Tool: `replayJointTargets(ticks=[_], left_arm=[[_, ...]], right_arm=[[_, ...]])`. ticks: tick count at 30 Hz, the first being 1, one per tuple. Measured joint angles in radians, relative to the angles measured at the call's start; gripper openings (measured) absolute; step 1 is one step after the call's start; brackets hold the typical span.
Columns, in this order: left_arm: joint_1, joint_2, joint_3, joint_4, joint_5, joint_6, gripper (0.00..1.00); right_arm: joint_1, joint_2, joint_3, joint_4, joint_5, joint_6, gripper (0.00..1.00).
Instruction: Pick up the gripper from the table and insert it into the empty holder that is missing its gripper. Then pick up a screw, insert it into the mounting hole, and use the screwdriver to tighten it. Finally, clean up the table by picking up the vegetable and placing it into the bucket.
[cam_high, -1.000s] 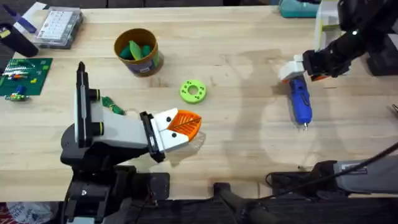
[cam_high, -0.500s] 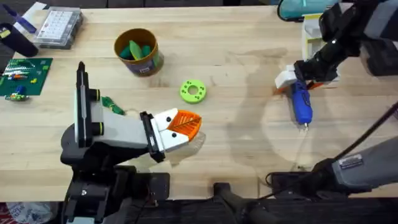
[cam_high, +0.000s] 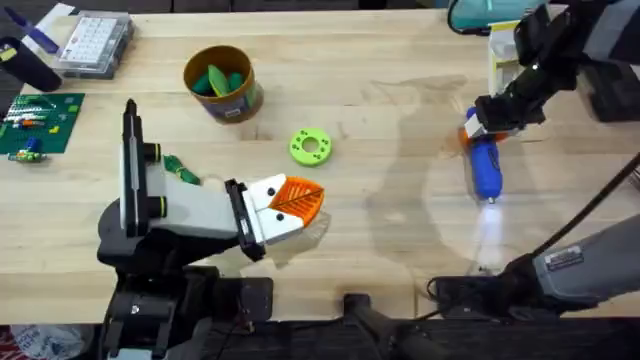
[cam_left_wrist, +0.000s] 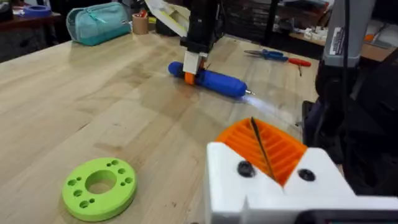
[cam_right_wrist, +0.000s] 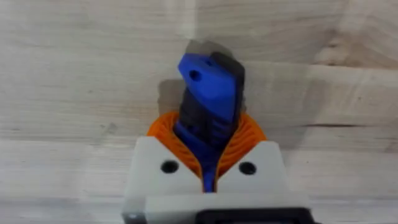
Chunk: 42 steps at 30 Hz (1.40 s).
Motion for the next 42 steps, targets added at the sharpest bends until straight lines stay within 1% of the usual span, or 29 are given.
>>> replayJointTargets(ticks=[1, 2, 13, 20, 27, 38, 42], left_arm=[[0.0, 0.0, 0.0, 0.0, 0.0, 0.0, 0.013], [0.0, 0.0, 0.0, 0.0, 0.0, 0.0, 0.013], [0.0, 0.0, 0.0, 0.0, 0.0, 0.0, 0.014], [0.0, 0.0, 0.0, 0.0, 0.0, 0.0, 0.014], [0.0, 0.0, 0.0, 0.0, 0.0, 0.0, 0.014], [0.0, 0.0, 0.0, 0.0, 0.0, 0.0, 0.013], [0.0, 0.0, 0.0, 0.0, 0.0, 0.0, 0.013]], right_arm=[[0.0, 0.002, 0.001, 0.0, 0.0, 0.001, 0.028], [0.0, 0.002, 0.001, 0.0, 0.0, 0.002, 0.024], [0.0, 0.001, 0.002, -0.004, -0.001, 0.002, 0.026], [0.0, -0.008, 0.029, -0.069, -0.012, 0.0, 0.026], [0.0, -0.102, 0.111, -0.124, -0.018, -0.002, 0.026], [0.0, -0.272, 0.223, -0.173, -0.061, -0.012, 0.026], [0.0, -0.325, 0.285, -0.191, -0.062, -0.03, 0.027]])
